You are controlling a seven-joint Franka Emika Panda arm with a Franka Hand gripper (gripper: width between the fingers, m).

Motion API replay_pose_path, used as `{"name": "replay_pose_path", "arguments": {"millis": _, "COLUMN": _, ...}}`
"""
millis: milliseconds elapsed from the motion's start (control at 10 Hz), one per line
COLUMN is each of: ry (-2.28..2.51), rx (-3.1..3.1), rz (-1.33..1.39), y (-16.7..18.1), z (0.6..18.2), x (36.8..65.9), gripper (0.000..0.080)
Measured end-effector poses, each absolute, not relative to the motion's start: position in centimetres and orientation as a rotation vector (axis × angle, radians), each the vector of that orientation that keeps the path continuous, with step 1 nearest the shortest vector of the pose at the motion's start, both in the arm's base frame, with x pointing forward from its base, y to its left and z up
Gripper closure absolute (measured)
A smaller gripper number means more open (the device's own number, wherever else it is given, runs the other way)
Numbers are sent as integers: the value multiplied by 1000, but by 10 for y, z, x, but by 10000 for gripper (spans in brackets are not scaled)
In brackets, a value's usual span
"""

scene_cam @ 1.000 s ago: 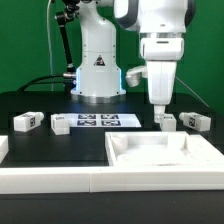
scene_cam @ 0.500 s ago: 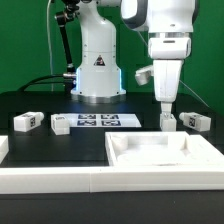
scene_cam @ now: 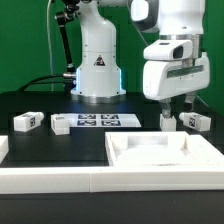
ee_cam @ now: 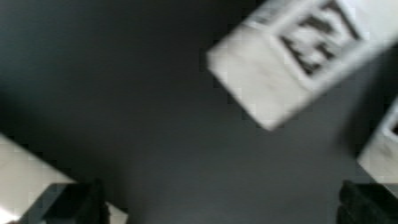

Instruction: Assemble square table

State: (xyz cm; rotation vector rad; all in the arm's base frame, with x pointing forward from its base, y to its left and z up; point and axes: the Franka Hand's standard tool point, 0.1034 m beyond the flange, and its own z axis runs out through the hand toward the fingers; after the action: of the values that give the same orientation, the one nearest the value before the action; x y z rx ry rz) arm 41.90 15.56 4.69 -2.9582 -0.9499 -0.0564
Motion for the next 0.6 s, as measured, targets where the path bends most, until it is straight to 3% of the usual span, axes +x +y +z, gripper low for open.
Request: {"name": "replay_pose_path", "arguments": {"millis": 600, "ry": -493, "rx": -3040, "rz": -26, "y": 184, "z": 47, "x": 413, "gripper": 151}}
